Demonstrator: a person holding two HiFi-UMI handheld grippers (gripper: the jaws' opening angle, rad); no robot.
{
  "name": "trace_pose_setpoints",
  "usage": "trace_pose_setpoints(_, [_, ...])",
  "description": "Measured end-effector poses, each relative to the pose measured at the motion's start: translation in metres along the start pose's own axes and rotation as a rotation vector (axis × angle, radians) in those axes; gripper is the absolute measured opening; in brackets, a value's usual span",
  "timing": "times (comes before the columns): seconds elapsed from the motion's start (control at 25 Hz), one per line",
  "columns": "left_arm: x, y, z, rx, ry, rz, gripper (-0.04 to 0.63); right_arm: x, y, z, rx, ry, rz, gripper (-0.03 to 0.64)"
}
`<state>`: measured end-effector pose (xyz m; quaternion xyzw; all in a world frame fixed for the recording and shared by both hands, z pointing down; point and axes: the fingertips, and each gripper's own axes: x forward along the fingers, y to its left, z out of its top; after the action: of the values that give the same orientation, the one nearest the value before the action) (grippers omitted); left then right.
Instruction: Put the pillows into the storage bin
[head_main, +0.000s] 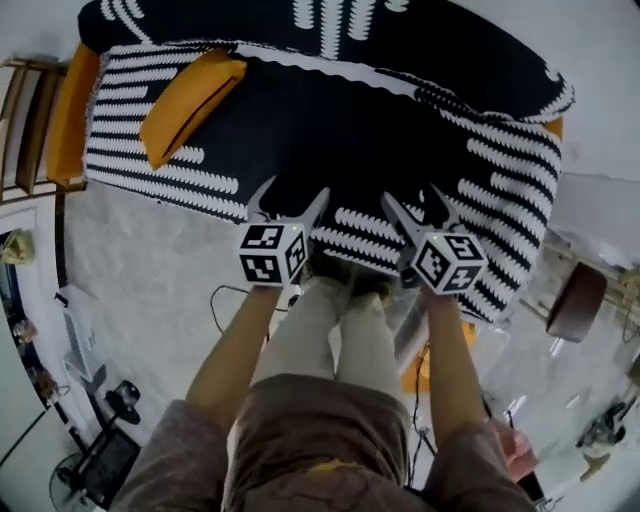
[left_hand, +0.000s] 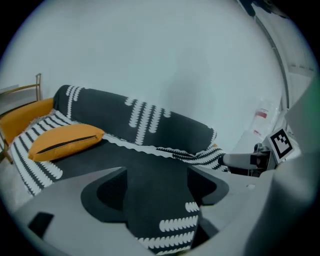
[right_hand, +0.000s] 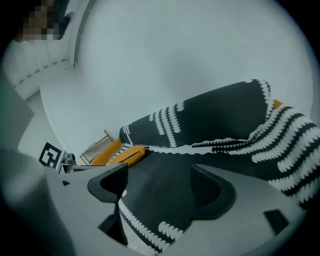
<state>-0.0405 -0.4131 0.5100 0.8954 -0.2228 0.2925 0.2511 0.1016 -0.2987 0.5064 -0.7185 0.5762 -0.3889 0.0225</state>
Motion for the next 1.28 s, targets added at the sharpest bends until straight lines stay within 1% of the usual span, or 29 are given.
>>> trace_pose_setpoints(0.08, [-0.009, 0.042, 0.010, -0.027, -0.016, 0.059, 0.359, 0.036, 0.031, 0.003, -0.031, 0.035, 0.058, 0.394])
trace_pose_setpoints(0.2, [-0.018, 0.099, 0.022, -0.075, -0.046, 0.134, 0.359, 0.087, 0.062, 0.007, -0.074, 0.074, 0.124, 0.394])
trace_pose_setpoints(0.32, [-0.041, 0.149, 0.020, -0.189, -0.105, 0.266, 0.359, 0.136, 0.091, 0.004, -0.141, 0.159, 0.225, 0.394])
trace_pose_setpoints(0.4, [-0.055, 0.181, 0.020, -0.242, -0.140, 0.334, 0.359, 0.166, 0.111, 0.004, -0.184, 0.201, 0.278, 0.394])
trace_pose_setpoints(0.56, [-0.080, 0.241, 0.016, -0.310, -0.178, 0.406, 0.359, 0.219, 0.149, -0.002, -0.269, 0.268, 0.338, 0.394])
trace_pose_setpoints(0.64, [-0.085, 0.272, 0.008, -0.333, -0.181, 0.434, 0.359, 0.248, 0.163, -0.006, -0.306, 0.296, 0.351, 0.394])
trace_pose_setpoints(0.76, [-0.082, 0.321, -0.008, -0.353, -0.170, 0.470, 0.359, 0.292, 0.178, -0.011, -0.361, 0.304, 0.358, 0.396])
trace_pose_setpoints(0.92, [-0.072, 0.378, -0.009, -0.349, -0.147, 0.499, 0.360, 0.346, 0.189, -0.002, -0.399, 0.310, 0.340, 0.407])
trace_pose_setpoints(1.12, [-0.052, 0.426, -0.011, -0.384, -0.120, 0.522, 0.362, 0.405, 0.190, 0.001, -0.437, 0.349, 0.320, 0.413])
trace_pose_setpoints(1.28, [-0.038, 0.464, 0.000, -0.398, -0.096, 0.522, 0.367, 0.452, 0.198, 0.013, -0.456, 0.372, 0.299, 0.414])
